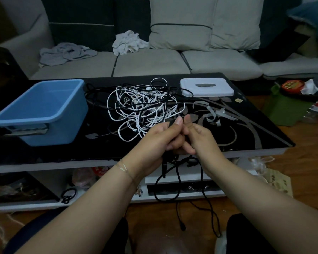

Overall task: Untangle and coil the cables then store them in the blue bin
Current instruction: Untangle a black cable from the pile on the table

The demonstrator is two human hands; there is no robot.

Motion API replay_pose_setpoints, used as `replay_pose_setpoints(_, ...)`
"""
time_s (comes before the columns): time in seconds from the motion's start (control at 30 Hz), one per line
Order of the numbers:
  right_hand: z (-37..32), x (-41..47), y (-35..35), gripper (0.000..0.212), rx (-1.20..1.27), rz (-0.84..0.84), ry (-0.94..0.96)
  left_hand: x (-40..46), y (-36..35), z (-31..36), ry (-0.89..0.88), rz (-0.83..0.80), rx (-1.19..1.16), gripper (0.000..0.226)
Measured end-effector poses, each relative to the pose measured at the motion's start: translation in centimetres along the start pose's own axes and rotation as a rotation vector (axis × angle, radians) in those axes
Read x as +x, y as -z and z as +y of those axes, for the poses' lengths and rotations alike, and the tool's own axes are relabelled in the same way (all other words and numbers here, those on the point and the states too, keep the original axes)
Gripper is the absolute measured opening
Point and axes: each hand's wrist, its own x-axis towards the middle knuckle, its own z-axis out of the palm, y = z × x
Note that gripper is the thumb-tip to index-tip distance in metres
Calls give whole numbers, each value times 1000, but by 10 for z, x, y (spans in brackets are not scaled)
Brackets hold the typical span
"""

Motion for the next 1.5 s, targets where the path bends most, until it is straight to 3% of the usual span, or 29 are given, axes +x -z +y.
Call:
replay_pose_setpoints(0.13, 9, 7, -8, 45, -241, 9, -62, 1, -3, 4, -46, 59, -51, 39)
replay_pose_setpoints(0.23, 15, 6, -9, 37, -417, -74, 17, 2, 2, 8, -81, 112, -96, 41)
replay_pose_setpoints(0.37, 15, -4, -8, 21, -410, -270, 26, 3, 10, 10, -139, 189, -102, 38)
replay_pose_setpoints(0.53, 16, -11, -13, 22, -445, -467, 13, 8, 20, 13, -216, 388, -136, 34)
replay_pose_setpoints(0.63, 16, -15, -13, 30, -430, -493, 3, 9, 22, 12, -227, 469, -15, 28)
replay_pose_setpoints(0.7, 13, -13, -11, 28, -610, -465, 90, 10, 22, 8, -226, 491, 74, 38)
replay_pose_setpoints(0.9, 15, -9, -3, 26, -927, -505, 180, 14, 24, -7, -158, 422, 277, 41)
replay_pose_setpoints(1.0, 11, -12, 1, 25, -1108, -510, 211, 11, 26, -14, -126, 346, 634, 43)
replay_pose_setpoints(1.1, 0, -13, 4, 34, -1338, -360, 349, 7, 24, -12, 40, 228, 1122, 49)
replay_pose_setpoints(1.14, -4, -12, 5, 38, -1393, -309, 375, 6, 23, -11, 104, 196, 1161, 58)
replay_pose_setpoints(1.2, -14, -12, 8, 41, -1425, -210, 378, 3, 20, -9, 176, 109, 1002, 76)
replay_pose_setpoints(1.27, -20, -10, 13, 35, -1394, -117, 374, 3, 17, -7, 187, 58, 834, 78)
replay_pose_setpoints(1.34, -21, -6, 19, 27, -1298, -99, 361, 3, 15, -3, 153, 20, 748, 68)
replay_pose_setpoints(1.5, -22, 3, 35, 12, -894, -252, 292, 1, 18, 5, 138, 4, 683, 29)
